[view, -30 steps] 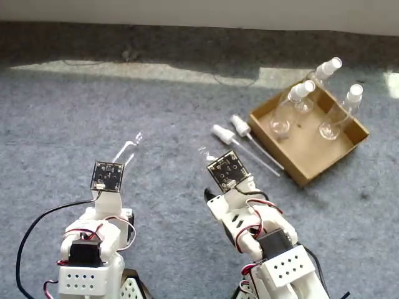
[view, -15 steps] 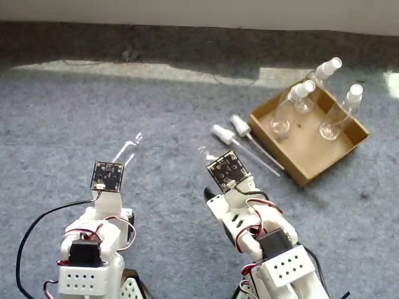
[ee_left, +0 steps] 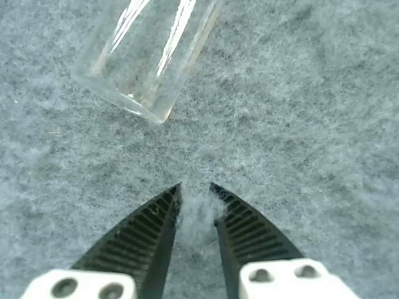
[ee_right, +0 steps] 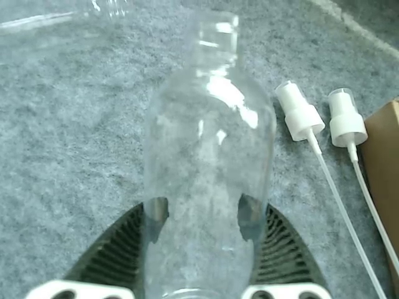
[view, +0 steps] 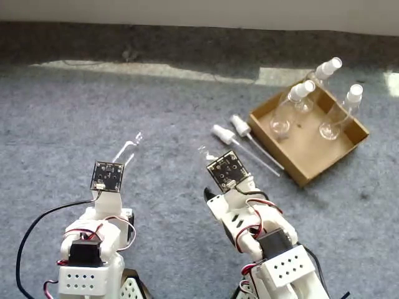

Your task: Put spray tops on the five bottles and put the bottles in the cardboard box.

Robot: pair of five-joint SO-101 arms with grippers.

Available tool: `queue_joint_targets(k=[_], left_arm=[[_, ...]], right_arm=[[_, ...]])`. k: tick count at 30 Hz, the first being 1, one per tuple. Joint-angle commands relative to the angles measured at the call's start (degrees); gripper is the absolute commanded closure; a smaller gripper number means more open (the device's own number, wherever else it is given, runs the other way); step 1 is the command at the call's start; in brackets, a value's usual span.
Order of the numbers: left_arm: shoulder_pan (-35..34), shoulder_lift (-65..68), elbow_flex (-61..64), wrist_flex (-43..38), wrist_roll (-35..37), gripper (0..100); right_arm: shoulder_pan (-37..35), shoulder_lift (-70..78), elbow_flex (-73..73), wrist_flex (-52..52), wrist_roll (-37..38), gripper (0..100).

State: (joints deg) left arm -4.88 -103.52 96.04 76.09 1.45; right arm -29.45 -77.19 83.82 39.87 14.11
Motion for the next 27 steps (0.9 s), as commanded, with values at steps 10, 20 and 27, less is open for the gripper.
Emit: queue_joint_targets(k=[10,20,27], left_arm=[[0.75,-0.66,1.10,0.35,-0.53,95],[0.75,-0.66,1.10,0.35,-0.53,95],[0.75,-0.66,1.10,0.35,-0.53,95]], right_arm=[[0.92,-0.84,-3.91,4.26,0.79,93.6],[7.43,-0.75,-19.82,22.20,3.87,93.6],[7.69,-0.75,-20.70,23.78,8.18,93.6]])
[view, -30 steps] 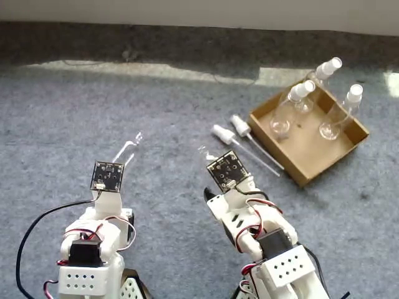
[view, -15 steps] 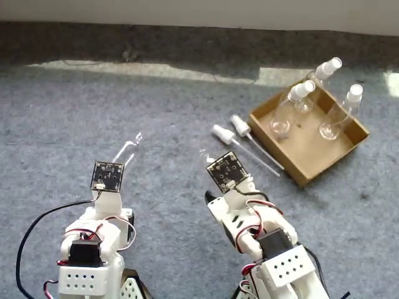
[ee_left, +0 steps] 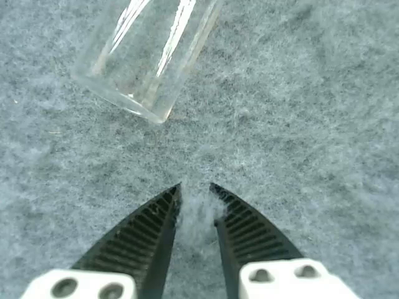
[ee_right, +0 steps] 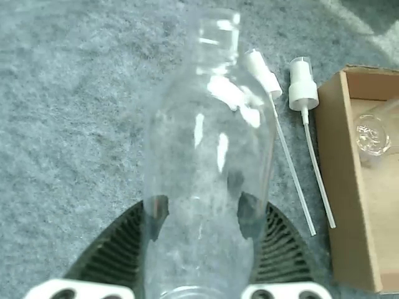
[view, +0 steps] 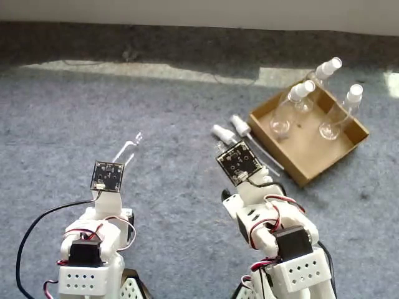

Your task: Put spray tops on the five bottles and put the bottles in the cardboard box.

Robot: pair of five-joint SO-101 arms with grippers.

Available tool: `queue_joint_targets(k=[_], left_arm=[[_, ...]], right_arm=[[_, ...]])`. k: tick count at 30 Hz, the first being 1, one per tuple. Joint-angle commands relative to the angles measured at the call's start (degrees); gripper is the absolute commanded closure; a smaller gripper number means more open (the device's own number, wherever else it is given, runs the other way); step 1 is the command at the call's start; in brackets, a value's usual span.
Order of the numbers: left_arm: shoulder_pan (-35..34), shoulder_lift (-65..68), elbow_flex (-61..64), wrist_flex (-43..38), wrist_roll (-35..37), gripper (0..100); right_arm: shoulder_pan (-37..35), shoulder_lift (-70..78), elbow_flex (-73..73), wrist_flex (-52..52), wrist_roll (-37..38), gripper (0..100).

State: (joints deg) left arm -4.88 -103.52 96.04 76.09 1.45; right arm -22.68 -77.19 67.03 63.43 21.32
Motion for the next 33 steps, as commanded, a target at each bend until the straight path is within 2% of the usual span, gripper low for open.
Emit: queue_joint_targets(k=[1,8,18,28,33], left_arm=[[0.75,-0.66,1.10,0.35,-0.53,95],[0.75,-0.66,1.10,0.35,-0.53,95],[0.75,-0.66,1.10,0.35,-0.53,95],[0.75,-0.66,1.10,0.35,-0.53,95],[0.75,-0.66,1.10,0.35,-0.53,95]], right_arm=[[0.92,-0.66,-3.91,0.57,0.97,93.6],[1.01,9.63,-4.44,3.30,0.88,93.6],[1.01,24.84,-4.53,-2.42,0.88,93.6],[1.01,28.97,-4.53,-2.95,0.88,93.6],[5.93,28.97,-4.53,-4.88,0.88,93.6]])
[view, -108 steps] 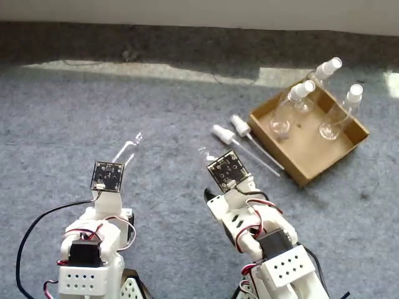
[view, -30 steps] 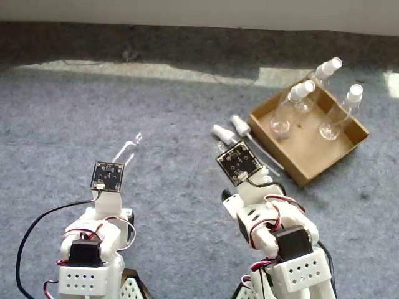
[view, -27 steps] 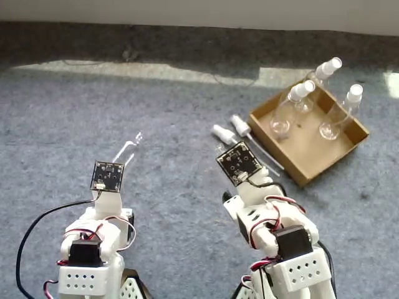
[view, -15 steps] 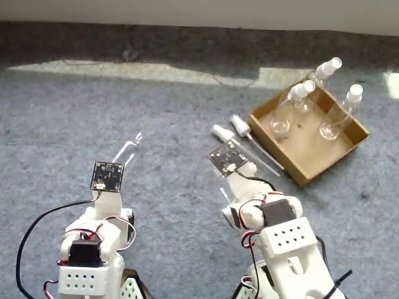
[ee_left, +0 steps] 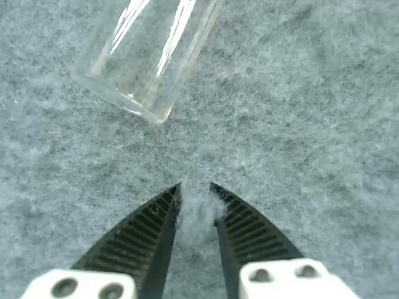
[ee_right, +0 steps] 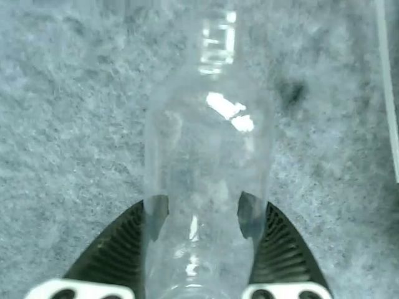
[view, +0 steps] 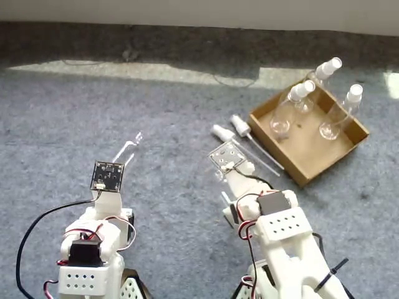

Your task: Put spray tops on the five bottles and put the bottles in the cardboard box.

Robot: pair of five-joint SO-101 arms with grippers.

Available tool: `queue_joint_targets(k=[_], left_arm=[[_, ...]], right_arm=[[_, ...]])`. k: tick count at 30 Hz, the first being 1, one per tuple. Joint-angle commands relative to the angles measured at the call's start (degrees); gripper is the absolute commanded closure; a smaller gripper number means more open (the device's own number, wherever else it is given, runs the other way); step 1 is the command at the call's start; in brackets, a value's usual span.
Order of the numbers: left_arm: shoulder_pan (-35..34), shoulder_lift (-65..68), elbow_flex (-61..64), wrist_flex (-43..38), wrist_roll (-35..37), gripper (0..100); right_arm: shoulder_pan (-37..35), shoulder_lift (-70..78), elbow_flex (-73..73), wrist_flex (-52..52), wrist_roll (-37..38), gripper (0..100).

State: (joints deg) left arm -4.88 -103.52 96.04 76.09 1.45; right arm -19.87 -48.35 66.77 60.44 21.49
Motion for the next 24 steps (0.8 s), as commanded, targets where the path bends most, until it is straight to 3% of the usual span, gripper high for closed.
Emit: queue_joint_targets(k=[1,24], left_arm=[[0.75,-0.66,1.10,0.35,-0.53,95],[0.75,-0.66,1.10,0.35,-0.53,95]], right_arm=[[3.91,0.13,-4.26,-1.89,0.88,93.6],[4.26,0.22,-9.89,3.82,1.14,93.6]])
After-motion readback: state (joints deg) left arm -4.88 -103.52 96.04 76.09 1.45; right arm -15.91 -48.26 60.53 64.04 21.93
